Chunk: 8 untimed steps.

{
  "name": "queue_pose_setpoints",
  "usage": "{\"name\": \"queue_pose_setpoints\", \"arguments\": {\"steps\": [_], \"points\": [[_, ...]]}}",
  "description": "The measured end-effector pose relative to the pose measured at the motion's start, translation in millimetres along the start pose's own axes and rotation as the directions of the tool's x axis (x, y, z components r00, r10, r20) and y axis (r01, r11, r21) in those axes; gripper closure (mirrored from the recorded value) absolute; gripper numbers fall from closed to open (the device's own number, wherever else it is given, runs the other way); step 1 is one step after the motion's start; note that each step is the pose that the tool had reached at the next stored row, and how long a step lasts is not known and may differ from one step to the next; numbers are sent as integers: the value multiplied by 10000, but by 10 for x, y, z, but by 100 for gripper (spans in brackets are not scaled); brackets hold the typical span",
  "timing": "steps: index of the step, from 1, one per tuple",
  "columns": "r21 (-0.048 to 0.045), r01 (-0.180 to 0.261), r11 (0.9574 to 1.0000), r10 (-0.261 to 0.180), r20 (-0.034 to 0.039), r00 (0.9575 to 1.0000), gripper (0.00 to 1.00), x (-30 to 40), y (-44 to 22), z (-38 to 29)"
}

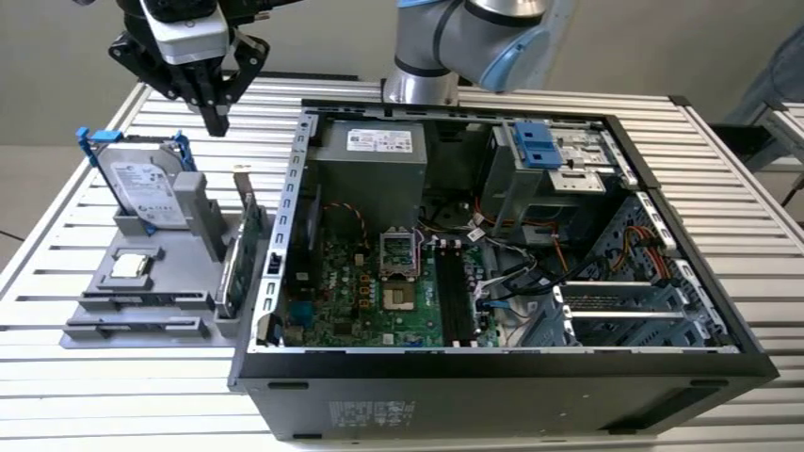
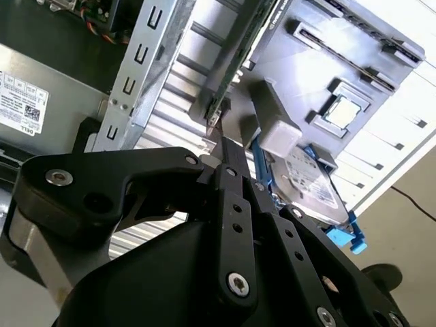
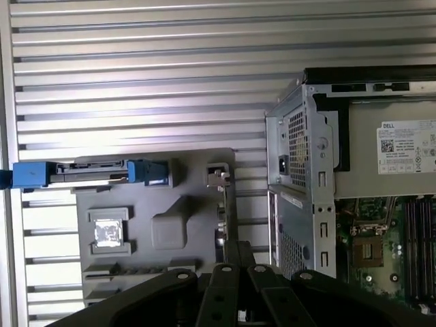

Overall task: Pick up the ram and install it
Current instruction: 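Reach for the ram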

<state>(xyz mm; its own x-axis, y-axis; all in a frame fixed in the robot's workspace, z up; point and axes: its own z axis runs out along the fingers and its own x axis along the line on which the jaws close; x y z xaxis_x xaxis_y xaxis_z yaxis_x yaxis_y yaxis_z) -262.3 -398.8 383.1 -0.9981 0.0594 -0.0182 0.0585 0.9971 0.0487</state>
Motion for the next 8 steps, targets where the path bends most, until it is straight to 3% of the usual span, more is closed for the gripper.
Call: {"name": "queue_pose_setpoints", "arguments": {"steps": [8], "points": [[-7, 338, 9994, -338, -16, 9994, 100, 141, -9, 6]]}}
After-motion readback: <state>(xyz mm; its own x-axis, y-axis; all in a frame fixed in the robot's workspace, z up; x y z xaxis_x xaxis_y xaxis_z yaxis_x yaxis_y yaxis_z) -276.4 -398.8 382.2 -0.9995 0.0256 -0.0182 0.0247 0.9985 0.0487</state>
